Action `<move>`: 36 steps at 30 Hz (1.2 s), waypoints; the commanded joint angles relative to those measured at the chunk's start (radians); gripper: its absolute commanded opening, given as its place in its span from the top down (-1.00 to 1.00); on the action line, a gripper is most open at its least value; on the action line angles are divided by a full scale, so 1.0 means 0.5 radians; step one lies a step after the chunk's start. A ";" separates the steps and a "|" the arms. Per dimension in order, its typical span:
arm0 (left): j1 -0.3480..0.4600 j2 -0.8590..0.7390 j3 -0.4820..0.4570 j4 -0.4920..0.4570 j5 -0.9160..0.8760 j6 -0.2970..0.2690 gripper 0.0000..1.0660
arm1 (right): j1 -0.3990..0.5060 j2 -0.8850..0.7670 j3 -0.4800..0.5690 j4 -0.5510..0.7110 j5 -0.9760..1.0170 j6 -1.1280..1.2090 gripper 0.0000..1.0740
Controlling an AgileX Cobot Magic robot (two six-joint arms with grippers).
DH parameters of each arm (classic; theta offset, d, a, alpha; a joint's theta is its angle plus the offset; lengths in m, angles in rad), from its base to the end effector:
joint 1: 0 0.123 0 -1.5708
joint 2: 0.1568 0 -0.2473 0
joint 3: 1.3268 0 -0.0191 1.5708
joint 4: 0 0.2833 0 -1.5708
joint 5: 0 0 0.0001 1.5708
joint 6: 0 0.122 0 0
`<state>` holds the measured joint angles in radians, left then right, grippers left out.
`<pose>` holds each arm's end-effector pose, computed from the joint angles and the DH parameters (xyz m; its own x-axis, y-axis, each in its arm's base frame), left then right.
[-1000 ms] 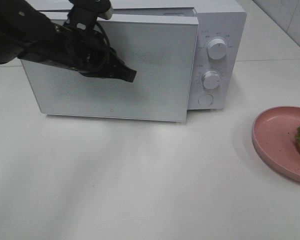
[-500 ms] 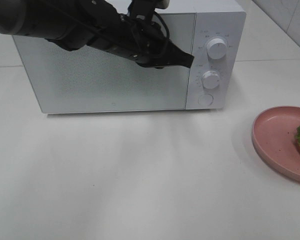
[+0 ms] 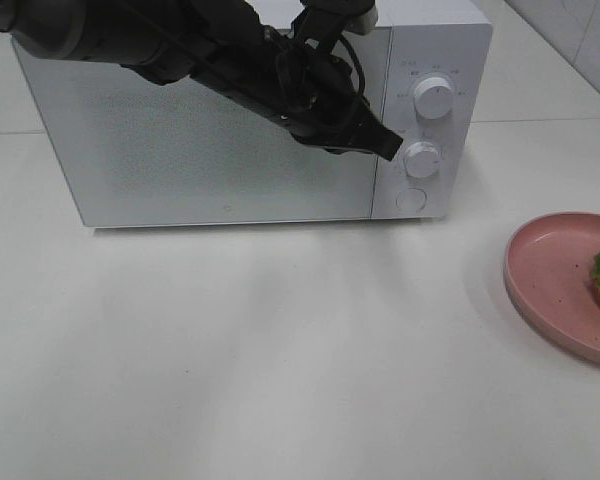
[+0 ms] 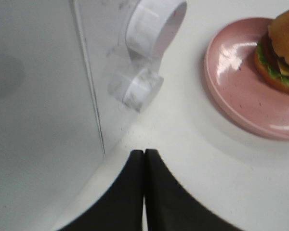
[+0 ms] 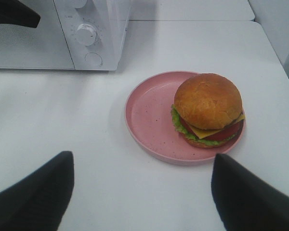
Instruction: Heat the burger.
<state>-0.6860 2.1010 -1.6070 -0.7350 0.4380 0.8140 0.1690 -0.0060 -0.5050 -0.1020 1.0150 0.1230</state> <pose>0.3732 -0.3505 0.1406 -0.4199 0.5019 -0.7561 0.8300 0.5494 -0.0963 0.0906 0.0047 0.2864 -0.4022 0.0011 -0.9156 -0.0619 0.9977 0.0284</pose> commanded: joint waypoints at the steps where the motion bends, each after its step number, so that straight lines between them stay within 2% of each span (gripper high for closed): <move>1: 0.012 -0.026 -0.014 0.138 0.340 -0.152 1.00 | -0.010 -0.008 0.002 -0.010 -0.024 -0.036 -0.41; 2: 0.012 -0.026 -0.014 0.138 0.340 -0.152 1.00 | -0.010 -0.008 0.002 -0.010 -0.024 -0.036 -0.41; 3: 0.012 -0.042 -0.014 0.198 0.410 -0.226 1.00 | -0.010 -0.008 0.002 -0.010 -0.024 -0.036 -0.40; 4: 0.012 -0.072 -0.014 0.346 0.546 -0.376 1.00 | -0.010 -0.008 0.002 -0.010 -0.024 -0.036 -0.40; 5: 0.012 -0.072 -0.014 0.346 0.546 -0.376 1.00 | -0.010 -0.008 0.002 -0.010 -0.024 -0.036 -0.40; 6: 0.012 -0.110 -0.014 0.490 0.680 -0.538 1.00 | -0.010 -0.008 0.002 -0.010 -0.024 -0.036 -0.39; 7: 0.012 -0.110 -0.014 0.490 0.680 -0.538 1.00 | -0.010 -0.008 0.002 -0.010 -0.024 -0.036 -0.39; 8: 0.012 -0.132 -0.014 0.570 0.760 -0.630 1.00 | -0.010 -0.008 0.002 -0.010 -0.024 -0.036 -0.39; 9: 0.012 -0.180 -0.014 0.704 0.906 -0.796 1.00 | -0.010 -0.008 0.002 -0.010 -0.024 -0.036 -0.37; 10: 0.012 -0.180 -0.014 0.704 0.906 -0.796 1.00 | -0.010 -0.008 0.002 -0.010 -0.024 -0.036 -0.37; 11: 0.012 -0.230 -0.014 0.818 1.056 -0.988 1.00 | -0.010 -0.008 0.002 -0.010 -0.024 -0.036 -0.37; 12: 0.012 -0.230 -0.014 0.818 1.056 -0.988 1.00 | -0.010 -0.008 0.002 -0.010 -0.024 -0.036 -0.37; 13: 0.012 -0.254 -0.014 0.874 1.138 -1.080 1.00 | -0.010 -0.008 0.002 -0.010 -0.024 -0.036 -0.37; 14: 0.012 -0.294 -0.014 0.980 1.304 -1.230 1.00 | -0.010 -0.008 0.002 -0.010 -0.024 -0.036 -0.37; 15: 0.012 -0.294 -0.014 0.980 1.304 -1.230 1.00 | -0.010 -0.008 0.002 -0.010 -0.024 -0.036 -0.37; 16: 0.012 -0.336 -0.008 1.062 1.446 -1.348 1.00 | -0.010 -0.008 0.002 -0.010 -0.024 -0.036 -0.37; 17: 0.012 -0.358 -0.008 1.112 1.530 -1.400 1.00 | -0.010 -0.008 0.002 -0.010 -0.024 -0.036 -0.37; 18: 0.012 -0.358 -0.008 1.112 1.530 -1.400 1.00 | -0.010 -0.008 0.002 -0.010 -0.024 -0.036 -0.37; 19: 0.012 -0.402 -0.004 1.202 1.668 -1.480 1.00 | -0.010 -0.008 0.002 -0.010 -0.024 -0.036 -0.37; 20: 0.012 -0.402 -0.004 1.202 1.668 -1.480 1.00 | -0.010 -0.008 0.002 -0.010 -0.024 -0.036 -0.37; 22: 0.014 -0.512 0.054 1.340 1.680 -1.584 1.00 | -0.010 -0.008 0.002 -0.010 -0.024 -0.036 -0.37; 26: 0.014 -0.650 0.160 1.470 1.680 -1.610 1.00 | -0.010 -0.008 0.002 -0.010 -0.024 -0.036 -0.37; 27: 0.034 -0.748 0.250 1.520 1.680 -1.654 1.00 | -0.010 -0.008 0.002 -0.010 -0.024 -0.036 -0.37; 28: 0.034 -0.748 0.250 1.520 1.680 -1.654 1.00 | -0.010 -0.008 0.002 -0.010 -0.024 -0.036 -0.37; 30: 0.116 -0.932 0.430 1.510 1.678 -1.696 1.00 | -0.010 -0.008 0.002 -0.010 -0.024 -0.036 -0.37; 31: 0.116 -0.932 0.430 1.510 1.678 -1.696 1.00 | -0.010 -0.008 0.002 -0.010 -0.024 -0.036 -0.37; 33: 0.256 -1.120 0.618 1.482 1.676 -1.700 1.00 | -0.010 -0.008 0.002 -0.010 -0.024 -0.036 -0.37; 34: 0.256 -1.120 0.618 1.482 1.676 -1.700 1.00 | -0.010 -0.008 0.002 -0.010 -0.024 -0.036 -0.37; 35: 0.358 -1.250 0.738 1.470 1.676 -1.700 1.00 | -0.010 -0.008 0.002 -0.010 -0.024 -0.036 -0.37; 36: 0.358 -1.250 0.738 1.470 1.676 -1.700 1.00 | -0.010 -0.008 0.002 -0.010 -0.024 -0.036 -0.37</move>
<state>-0.5120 1.4910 -1.2460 0.0100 1.2180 -0.0260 0.1690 -0.0060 -0.5050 -0.1020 1.0150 0.1230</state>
